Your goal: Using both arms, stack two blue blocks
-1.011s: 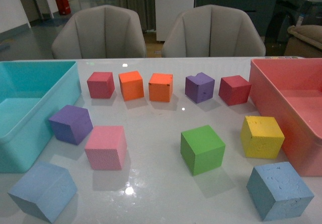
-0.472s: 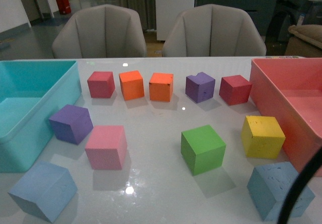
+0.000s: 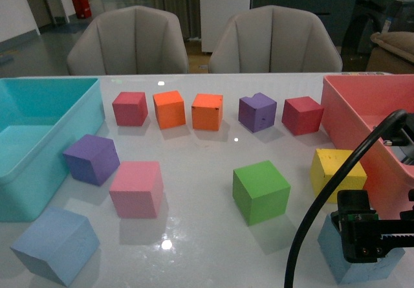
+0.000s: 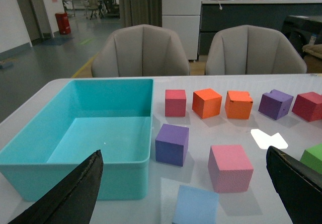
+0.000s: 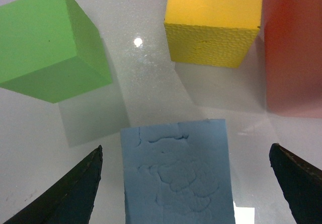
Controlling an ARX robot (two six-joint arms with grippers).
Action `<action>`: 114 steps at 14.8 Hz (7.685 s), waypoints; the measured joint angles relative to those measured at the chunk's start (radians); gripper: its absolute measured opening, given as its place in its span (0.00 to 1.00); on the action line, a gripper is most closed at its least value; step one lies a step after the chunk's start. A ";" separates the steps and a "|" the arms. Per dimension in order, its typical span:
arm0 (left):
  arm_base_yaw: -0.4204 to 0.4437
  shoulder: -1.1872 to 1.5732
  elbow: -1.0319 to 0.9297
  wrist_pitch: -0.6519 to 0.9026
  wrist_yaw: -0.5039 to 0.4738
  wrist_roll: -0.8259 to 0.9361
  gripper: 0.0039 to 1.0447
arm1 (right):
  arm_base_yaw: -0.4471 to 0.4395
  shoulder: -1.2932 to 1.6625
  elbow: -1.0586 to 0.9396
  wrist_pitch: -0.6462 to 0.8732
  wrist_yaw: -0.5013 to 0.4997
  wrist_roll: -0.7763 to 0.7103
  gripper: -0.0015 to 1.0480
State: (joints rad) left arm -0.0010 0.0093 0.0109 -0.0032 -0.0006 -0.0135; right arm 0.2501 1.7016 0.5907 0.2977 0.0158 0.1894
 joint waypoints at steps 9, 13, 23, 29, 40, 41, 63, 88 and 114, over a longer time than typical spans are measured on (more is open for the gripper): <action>0.000 0.000 0.000 0.000 0.000 0.000 0.94 | 0.008 0.123 -0.010 0.114 -0.032 0.019 0.94; 0.000 0.000 0.000 0.000 0.000 0.000 0.94 | 0.004 0.116 -0.028 0.121 -0.009 0.019 0.65; 0.000 0.000 0.000 0.000 0.000 0.000 0.94 | 0.066 -0.030 0.261 -0.006 0.001 -0.077 0.41; 0.000 0.000 0.000 0.000 0.000 0.000 0.94 | 0.106 0.356 0.711 -0.096 -0.204 -0.177 0.41; 0.000 0.000 0.000 0.000 0.000 0.000 0.94 | 0.125 0.751 1.195 -0.410 -0.379 -0.386 0.40; 0.000 0.000 0.000 0.000 0.000 0.000 0.94 | 0.122 0.774 1.233 -0.438 -0.378 -0.394 0.40; 0.000 0.000 0.000 0.000 0.000 0.000 0.94 | 0.122 0.559 1.089 -0.312 -0.220 -0.363 0.94; 0.000 0.000 0.000 0.000 0.000 0.000 0.94 | -0.250 -1.107 -0.531 0.225 -0.016 -0.187 0.02; 0.000 0.000 0.000 0.000 0.000 0.000 0.94 | -0.250 -1.698 -0.578 -0.301 -0.016 -0.189 0.50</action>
State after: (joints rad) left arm -0.0010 0.0093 0.0109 -0.0032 -0.0006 -0.0135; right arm -0.0002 0.0040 0.0124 -0.0036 -0.0002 0.0002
